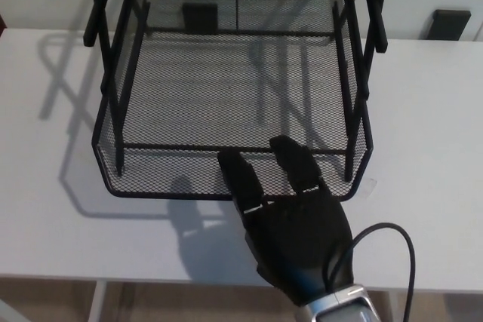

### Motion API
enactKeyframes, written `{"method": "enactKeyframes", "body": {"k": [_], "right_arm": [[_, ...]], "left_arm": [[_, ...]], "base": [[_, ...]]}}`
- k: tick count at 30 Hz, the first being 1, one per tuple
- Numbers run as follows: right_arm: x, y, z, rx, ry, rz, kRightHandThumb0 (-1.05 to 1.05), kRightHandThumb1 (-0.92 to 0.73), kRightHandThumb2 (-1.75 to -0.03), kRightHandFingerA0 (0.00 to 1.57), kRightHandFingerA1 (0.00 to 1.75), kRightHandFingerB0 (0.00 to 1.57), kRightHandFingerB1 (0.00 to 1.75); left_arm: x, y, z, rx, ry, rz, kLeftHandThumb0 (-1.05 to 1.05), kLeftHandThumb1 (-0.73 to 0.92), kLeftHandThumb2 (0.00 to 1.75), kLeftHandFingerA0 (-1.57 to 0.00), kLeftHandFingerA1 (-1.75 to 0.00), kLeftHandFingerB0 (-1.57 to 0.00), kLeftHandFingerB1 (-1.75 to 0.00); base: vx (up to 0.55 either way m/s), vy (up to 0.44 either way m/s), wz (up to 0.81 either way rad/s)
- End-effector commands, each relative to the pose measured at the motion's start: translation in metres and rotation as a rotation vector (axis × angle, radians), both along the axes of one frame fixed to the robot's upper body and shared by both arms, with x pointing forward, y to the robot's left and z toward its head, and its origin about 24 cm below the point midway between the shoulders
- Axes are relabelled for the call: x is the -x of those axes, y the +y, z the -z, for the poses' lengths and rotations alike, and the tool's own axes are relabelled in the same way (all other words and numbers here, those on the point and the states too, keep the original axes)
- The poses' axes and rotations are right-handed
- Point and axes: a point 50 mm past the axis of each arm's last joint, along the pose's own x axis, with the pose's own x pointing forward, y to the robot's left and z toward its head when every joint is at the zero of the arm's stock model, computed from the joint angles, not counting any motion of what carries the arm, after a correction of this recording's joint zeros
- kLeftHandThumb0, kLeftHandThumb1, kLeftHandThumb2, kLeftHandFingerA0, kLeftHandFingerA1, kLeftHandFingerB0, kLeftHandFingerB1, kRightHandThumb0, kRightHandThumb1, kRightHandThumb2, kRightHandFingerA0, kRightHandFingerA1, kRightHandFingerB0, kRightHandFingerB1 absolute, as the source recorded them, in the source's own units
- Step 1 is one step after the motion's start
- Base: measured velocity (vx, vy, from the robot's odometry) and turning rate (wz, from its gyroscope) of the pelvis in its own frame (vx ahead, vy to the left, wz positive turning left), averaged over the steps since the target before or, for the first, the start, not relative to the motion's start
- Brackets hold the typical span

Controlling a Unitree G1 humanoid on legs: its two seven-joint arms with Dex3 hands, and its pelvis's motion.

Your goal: The robot walks towards a file tray kept in the middle of a desk and uses its right hand to grab a tray and pulls it out towards itself

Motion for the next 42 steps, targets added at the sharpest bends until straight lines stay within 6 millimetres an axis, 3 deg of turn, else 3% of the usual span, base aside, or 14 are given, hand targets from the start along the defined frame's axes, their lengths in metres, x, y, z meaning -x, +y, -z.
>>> {"method": "enactKeyframes", "body": {"k": [1,2,8,14,15,17,18,21,22,26,27,28,36,42], "right_arm": [[0.039,0.011,0.034,-0.071,0.228,-0.008,-0.36,-0.16,-0.81,0.07,0.56,0.00,0.49],[0.042,0.011,0.035,-0.073,0.249,-0.008,-0.37,-0.18,-0.83,0.07,0.56,0.00,0.49],[0.060,0.011,0.038,-0.088,0.285,-0.023,-0.37,-0.19,-0.84,0.07,0.56,0.00,0.50],[0.083,0.018,0.033,-0.116,0.292,-0.083,-0.39,-0.15,-0.83,0.07,0.57,0.00,0.51],[0.091,0.020,0.029,-0.127,0.293,-0.107,-0.71,-0.45,-0.54,0.03,0.52,0.10,0.43],[0.099,0.022,0.025,-0.145,0.296,-0.132,-0.71,-0.46,-0.54,0.03,0.52,0.11,0.43],[0.108,0.024,0.019,-0.162,0.286,-0.159,-0.40,-0.15,-0.84,0.08,0.58,0.00,0.51],[0.120,0.026,0.012,-0.188,0.274,-0.188,-0.41,-0.17,-0.85,0.08,0.58,0.00,0.51],[0.125,0.027,0.007,-0.204,0.277,-0.206,-0.76,-0.37,-0.78,0.05,0.54,0.06,0.49],[0.135,0.027,0.004,-0.217,0.292,-0.216,-0.74,-0.37,-0.77,0.04,0.55,0.05,0.50],[0.136,0.027,0.004,-0.216,0.299,-0.214,-0.70,-0.46,-0.55,0.04,0.53,0.10,0.46],[0.138,0.026,0.006,-0.212,0.310,-0.212,-0.41,-0.17,-0.84,0.09,0.58,0.00,0.52],[0.160,0.027,0.014,-0.167,0.383,-0.200,-0.41,-0.13,-0.83,0.07,0.57,0.00,0.51],[0.174,0.029,0.013,-0.169,0.350,-0.219,-0.42,-0.13,-0.85,0.07,0.57,0.00,0.51]], "left_arm": [[0.001,0.005,-0.003,-0.031,0.025,0.029,-0.37,0.54,0.56,-0.63,-0.43,-0.50,-0.39],[0.002,0.005,-0.004,-0.030,0.026,0.032,-0.44,0.47,0.71,-0.57,-0.51,-0.47,-0.48],[0.001,0.005,-0.004,-0.030,0.016,0.035,-0.36,0.54,0.56,-0.62,-0.42,-0.51,-0.40],[-0.001,0.006,-0.003,-0.034,0.030,0.034,-0.44,0.47,0.71,-0.56,-0.50,-0.46,-0.48],[-0.001,0.006,-0.002,-0.034,0.032,0.033,-0.44,0.47,0.71,-0.55,-0.50,-0.46,-0.48],[-0.001,0.006,-0.003,-0.036,0.033,0.038,-0.44,0.47,0.71,-0.55,-0.50,-0.46,-0.48],[-0.002,0.006,-0.003,-0.034,0.036,0.041,-0.38,0.54,0.56,-0.60,-0.41,-0.50,-0.39],[-0.002,0.006,-0.003,-0.042,0.044,0.045,-0.37,0.55,0.56,-0.58,-0.41,-0.49,-0.39],[-0.004,0.006,-0.003,-0.044,0.043,0.049,-0.38,0.55,0.56,-0.58,-0.41,-0.49,-0.39],[-0.004,0.006,-0.004,-0.035,0.043,0.054,-0.39,0.56,0.57,-0.59,-0.41,-0.49,-0.39],[-0.003,0.006,-0.005,-0.034,0.044,0.055,-0.38,0.56,0.57,-0.59,-0.42,-0.49,-0.39],[-0.002,0.006,-0.005,-0.034,0.046,0.057,-0.38,0.56,0.57,-0.59,-0.41,-0.49,-0.39],[-0.005,0.007,-0.003,-0.044,0.043,0.063,-0.45,0.47,0.72,-0.55,-0.51,-0.46,-0.48],[-0.006,0.007,-0.005,-0.047,0.043,0.078,-0.38,0.57,0.57,-0.58,-0.41,-0.49,-0.39]], "base": [[0.00,0.000,0.00],[0.00,0.000,0.00],[0.00,0.000,0.00],[0.00,0.000,0.00],[0.00,0.000,0.00],[0.00,0.000,0.00],[0.00,0.000,0.00],[0.00,0.000,0.00],[0.00,0.000,0.00],[0.00,0.000,0.00],[0.00,0.000,0.00],[0.00,0.000,0.00],[0.00,0.000,0.00],[0.00,0.000,0.00]]}}
